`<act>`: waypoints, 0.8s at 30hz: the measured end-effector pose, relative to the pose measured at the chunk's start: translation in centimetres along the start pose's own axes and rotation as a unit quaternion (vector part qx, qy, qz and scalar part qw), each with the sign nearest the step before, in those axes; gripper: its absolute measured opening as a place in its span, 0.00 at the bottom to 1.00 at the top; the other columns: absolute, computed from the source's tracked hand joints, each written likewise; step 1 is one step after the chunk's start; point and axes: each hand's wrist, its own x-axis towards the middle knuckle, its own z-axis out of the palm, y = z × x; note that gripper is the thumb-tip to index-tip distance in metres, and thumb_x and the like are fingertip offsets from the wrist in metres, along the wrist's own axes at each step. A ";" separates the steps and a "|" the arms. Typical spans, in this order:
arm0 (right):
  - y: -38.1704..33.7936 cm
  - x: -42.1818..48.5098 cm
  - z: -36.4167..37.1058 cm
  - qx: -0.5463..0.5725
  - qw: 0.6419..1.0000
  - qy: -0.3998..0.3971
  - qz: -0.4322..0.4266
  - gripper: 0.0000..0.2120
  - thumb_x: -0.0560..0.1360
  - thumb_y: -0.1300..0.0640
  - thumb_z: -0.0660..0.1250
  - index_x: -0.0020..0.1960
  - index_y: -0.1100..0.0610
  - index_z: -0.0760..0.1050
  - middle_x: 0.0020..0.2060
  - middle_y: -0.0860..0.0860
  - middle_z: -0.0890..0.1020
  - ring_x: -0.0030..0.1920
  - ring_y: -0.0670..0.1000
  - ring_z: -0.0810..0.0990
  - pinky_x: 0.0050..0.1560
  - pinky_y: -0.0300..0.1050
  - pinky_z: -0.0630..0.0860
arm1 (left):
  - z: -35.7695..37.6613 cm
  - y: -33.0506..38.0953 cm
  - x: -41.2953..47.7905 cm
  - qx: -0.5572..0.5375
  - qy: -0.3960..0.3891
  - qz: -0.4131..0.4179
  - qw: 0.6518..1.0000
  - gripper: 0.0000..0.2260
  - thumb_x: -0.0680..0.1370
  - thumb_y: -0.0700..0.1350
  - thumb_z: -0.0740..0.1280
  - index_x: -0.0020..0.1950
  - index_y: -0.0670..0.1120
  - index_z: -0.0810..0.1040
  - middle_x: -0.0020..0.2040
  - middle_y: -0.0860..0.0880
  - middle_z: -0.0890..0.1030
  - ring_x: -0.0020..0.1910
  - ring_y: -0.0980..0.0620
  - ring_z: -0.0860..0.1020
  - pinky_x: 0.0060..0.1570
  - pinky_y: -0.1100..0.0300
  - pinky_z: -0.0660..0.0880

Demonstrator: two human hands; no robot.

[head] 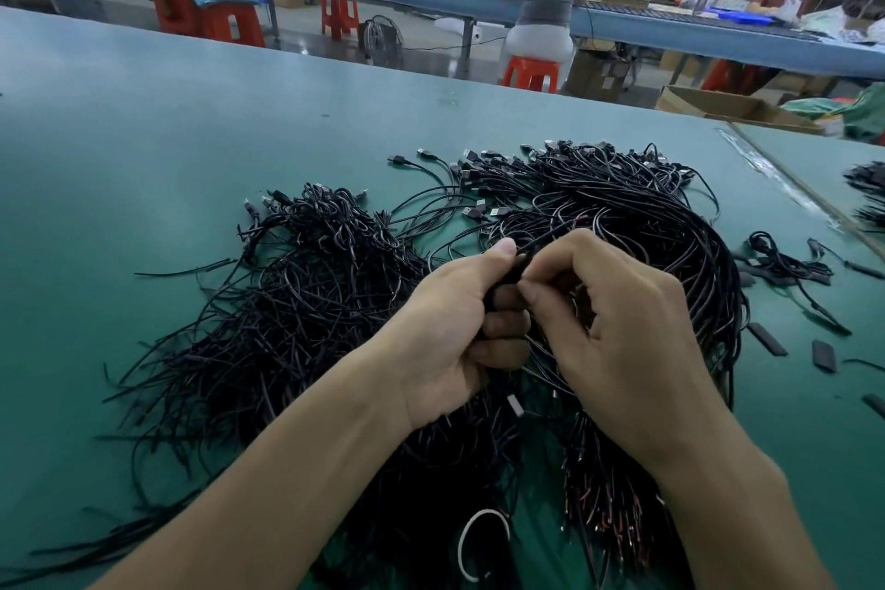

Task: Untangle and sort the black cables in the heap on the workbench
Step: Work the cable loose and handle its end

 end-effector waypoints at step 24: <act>-1.4 0.1 0.9 -0.020 0.994 0.049 0.091 0.05 0.80 0.56 0.63 0.49 0.51 0.79 0.44 0.41 0.78 0.42 0.43 0.78 0.42 0.38 0.75 | 0.7 -1.4 -0.1 0.028 -0.018 0.137 0.990 0.15 0.84 0.49 0.60 0.40 0.49 0.81 0.31 0.53 0.75 0.27 0.58 0.70 0.25 0.66 0.67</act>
